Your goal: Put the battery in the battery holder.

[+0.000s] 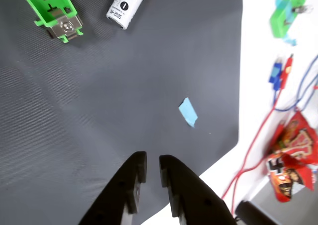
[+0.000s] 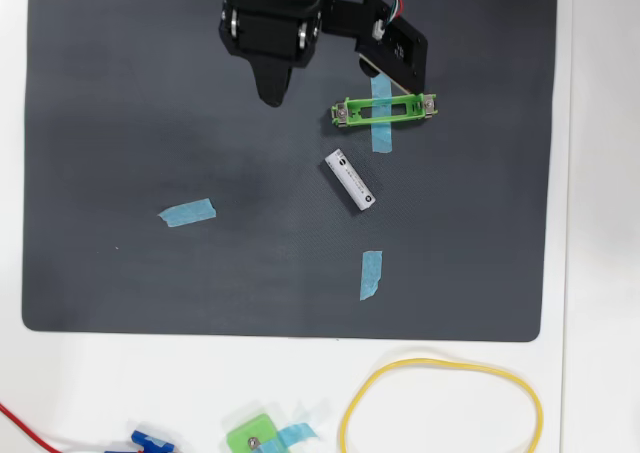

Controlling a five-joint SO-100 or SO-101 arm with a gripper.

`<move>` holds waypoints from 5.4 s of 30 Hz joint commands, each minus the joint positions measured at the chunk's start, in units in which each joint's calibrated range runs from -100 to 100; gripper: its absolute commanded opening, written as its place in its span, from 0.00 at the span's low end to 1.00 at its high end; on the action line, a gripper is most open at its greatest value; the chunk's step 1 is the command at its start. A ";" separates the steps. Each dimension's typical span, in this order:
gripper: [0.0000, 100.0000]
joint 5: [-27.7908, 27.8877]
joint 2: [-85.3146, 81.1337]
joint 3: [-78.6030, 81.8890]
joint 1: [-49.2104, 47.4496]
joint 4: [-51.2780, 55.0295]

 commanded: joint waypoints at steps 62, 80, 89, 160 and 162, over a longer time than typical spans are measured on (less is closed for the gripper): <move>0.17 -26.01 47.27 -20.64 -20.28 -22.41; 0.17 -28.20 47.53 -19.67 -24.02 -23.72; 0.18 -28.05 50.94 -20.55 -23.29 -23.72; 0.18 -27.00 55.88 -24.25 -24.33 -25.47; 0.18 -26.59 55.88 -24.34 -24.33 -23.72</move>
